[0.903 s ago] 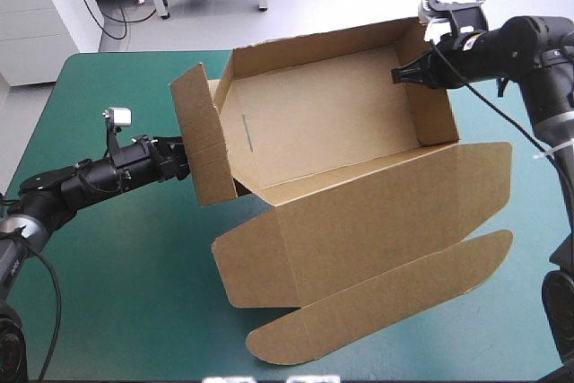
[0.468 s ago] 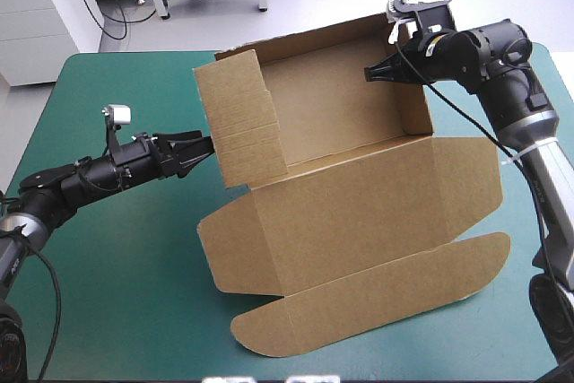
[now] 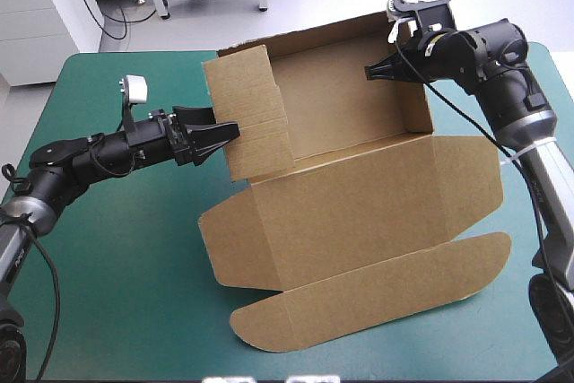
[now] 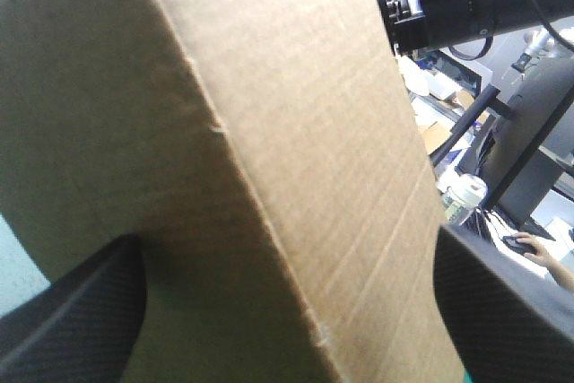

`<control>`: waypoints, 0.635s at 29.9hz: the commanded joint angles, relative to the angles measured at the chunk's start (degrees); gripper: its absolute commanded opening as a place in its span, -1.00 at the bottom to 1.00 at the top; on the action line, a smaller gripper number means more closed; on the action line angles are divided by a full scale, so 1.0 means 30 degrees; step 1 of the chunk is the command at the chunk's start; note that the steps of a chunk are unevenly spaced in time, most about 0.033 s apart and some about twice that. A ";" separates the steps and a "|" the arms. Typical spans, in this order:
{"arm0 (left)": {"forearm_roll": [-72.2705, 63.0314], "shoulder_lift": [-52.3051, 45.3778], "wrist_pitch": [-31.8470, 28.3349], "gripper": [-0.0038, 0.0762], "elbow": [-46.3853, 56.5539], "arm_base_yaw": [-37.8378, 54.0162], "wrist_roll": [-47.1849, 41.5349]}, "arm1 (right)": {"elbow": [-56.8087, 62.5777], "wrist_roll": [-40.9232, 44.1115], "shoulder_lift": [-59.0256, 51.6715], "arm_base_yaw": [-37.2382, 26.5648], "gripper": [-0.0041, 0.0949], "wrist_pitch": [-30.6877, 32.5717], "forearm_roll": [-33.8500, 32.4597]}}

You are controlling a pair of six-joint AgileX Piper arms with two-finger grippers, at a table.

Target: Fold the box

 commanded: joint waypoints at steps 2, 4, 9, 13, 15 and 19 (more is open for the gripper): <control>-0.2418 -0.0524 0.1840 0.64 -0.0875 -0.0210 -0.0314 | -0.0595 0.0105 -0.0821 -0.0002 -0.95 -0.1373 0.0128; -0.2241 -0.0524 0.0949 0.64 -0.1110 -0.0465 -0.0906 | -0.0595 0.0191 -0.0821 -0.0002 -0.95 -0.1583 0.0248; -0.0273 -0.0524 -0.3445 0.64 -0.2388 -0.1786 -0.4135 | -0.0595 0.0416 -0.0821 -0.0002 -0.95 -0.1852 0.0174; 0.3889 -0.0524 -0.6605 0.64 -0.4350 -0.3357 -0.7185 | -0.0595 0.0622 -0.0821 -0.0002 -0.95 -0.2087 -0.0217; 0.6959 -0.0524 -0.8112 0.64 -0.5399 -0.4312 -0.9962 | -0.0595 0.1056 -0.0821 -0.0002 -0.95 -0.2166 -0.0686; 1.5327 -0.0428 -0.9791 0.62 -0.7710 -0.6393 -1.6676 | -0.0595 0.1270 -0.0821 -0.0002 -0.95 -0.2395 -0.0899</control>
